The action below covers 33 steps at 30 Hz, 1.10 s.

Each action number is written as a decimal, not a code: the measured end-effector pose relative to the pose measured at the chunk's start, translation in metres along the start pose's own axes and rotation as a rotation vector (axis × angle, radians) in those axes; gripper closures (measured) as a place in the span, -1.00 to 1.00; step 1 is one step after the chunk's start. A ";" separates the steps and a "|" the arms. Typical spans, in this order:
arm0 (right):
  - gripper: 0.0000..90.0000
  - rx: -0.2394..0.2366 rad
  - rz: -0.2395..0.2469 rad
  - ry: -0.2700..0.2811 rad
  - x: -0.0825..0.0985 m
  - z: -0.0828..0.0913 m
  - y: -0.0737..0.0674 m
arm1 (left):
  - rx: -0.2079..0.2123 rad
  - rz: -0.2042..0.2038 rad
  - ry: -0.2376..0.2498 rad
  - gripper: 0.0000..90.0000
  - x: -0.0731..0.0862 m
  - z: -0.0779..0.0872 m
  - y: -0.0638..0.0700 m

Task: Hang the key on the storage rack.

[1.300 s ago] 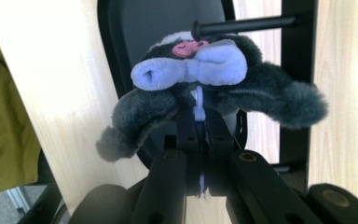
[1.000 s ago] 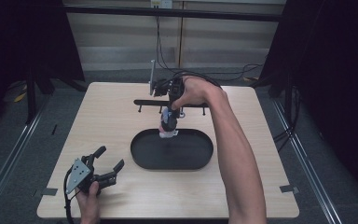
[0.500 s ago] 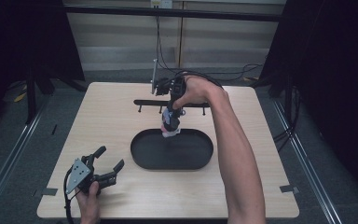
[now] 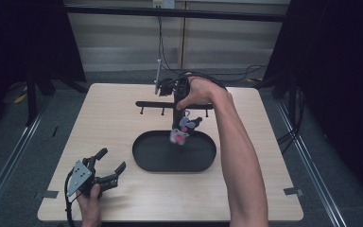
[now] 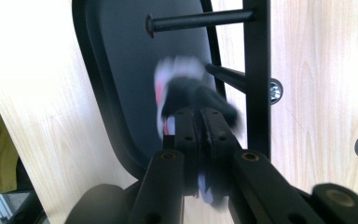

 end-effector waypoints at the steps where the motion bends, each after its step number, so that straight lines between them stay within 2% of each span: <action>1: 0.94 -0.002 -0.005 0.004 0.000 0.001 -0.001 | -0.001 0.000 0.002 -0.66 0.000 0.000 0.000; 15: 0.92 -0.015 -0.001 0.049 0.002 0.004 0.000 | -0.001 -0.001 -0.003 -0.66 0.000 0.000 0.000; 18: 0.86 -0.013 0.000 0.049 0.003 0.003 -0.001 | 0.000 -0.004 -0.005 -0.66 0.000 0.000 0.000; 19: 0.84 -0.019 0.003 0.057 0.003 0.003 -0.001 | -0.001 -0.002 -0.005 -0.66 0.000 0.000 0.000; 23: 0.75 0.009 -0.002 0.092 0.004 0.006 -0.002 | -0.001 -0.002 -0.005 -0.66 0.000 0.000 0.000; 28: 0.68 0.002 -0.013 0.123 0.005 0.013 -0.007 | 0.000 -0.005 -0.006 -0.66 0.000 0.000 0.000; 33: 0.64 -0.008 -0.001 0.168 0.006 0.017 -0.012 | 0.000 0.001 -0.003 -0.66 0.000 0.000 0.000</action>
Point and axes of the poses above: each handheld gripper's, and its own axes: z roughly backward along the jaws, x roughly out of its underside, y roughly to its right, the point moved 3 cm from there along -z, roughly forward along the jaws, and after that the axes turned 13 degrees about -x, right-handed, at the moved point
